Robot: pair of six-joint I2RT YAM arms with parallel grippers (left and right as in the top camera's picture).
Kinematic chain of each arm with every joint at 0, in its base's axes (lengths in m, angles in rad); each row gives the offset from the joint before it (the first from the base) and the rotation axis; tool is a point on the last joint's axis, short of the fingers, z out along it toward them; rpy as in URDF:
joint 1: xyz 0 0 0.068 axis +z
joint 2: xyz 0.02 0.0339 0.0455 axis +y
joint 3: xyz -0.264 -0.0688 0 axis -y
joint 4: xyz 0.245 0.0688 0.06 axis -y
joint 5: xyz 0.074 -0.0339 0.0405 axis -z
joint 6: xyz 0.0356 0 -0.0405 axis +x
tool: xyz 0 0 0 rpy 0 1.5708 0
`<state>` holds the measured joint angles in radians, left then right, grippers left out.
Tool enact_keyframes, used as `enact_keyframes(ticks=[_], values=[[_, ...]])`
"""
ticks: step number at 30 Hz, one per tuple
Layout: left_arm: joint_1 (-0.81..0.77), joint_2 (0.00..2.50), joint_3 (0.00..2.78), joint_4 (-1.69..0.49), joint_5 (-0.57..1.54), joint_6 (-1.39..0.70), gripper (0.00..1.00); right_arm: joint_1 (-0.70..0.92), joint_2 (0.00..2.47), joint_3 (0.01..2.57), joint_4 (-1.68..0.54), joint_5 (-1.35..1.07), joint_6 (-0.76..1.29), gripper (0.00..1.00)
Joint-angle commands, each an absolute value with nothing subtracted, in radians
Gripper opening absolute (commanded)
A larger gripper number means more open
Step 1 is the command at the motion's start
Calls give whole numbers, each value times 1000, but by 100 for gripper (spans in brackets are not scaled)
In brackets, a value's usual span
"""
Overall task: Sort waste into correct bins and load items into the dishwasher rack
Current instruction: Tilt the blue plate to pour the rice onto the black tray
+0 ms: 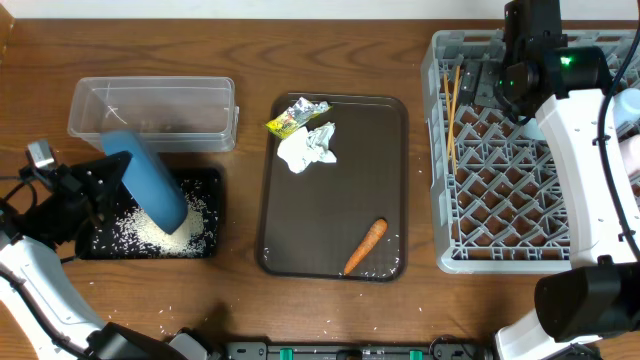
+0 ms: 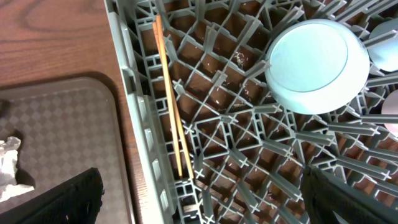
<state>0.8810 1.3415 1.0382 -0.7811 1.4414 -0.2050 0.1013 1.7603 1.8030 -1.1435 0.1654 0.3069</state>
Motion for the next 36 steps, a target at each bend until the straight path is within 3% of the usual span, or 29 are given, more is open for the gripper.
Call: enact_keyframes(ticks=[1, 24, 29, 32, 36], values=[[887, 1353, 1037, -807, 1517, -180, 6, 110, 1754, 1804, -1144, 168, 318, 99], [885, 1360, 1037, -874, 1556, -86, 6, 110, 1754, 1804, -1145, 168, 318, 99], [885, 1354, 1037, -919, 1538, -54, 6, 110, 1754, 1804, -1145, 168, 318, 99], [885, 1353, 1037, -884, 1409, -72, 6, 110, 1754, 1804, -1145, 168, 318, 99], [884, 1347, 1037, -935, 1431, -8, 6, 110, 1754, 1804, -1145, 168, 318, 99]])
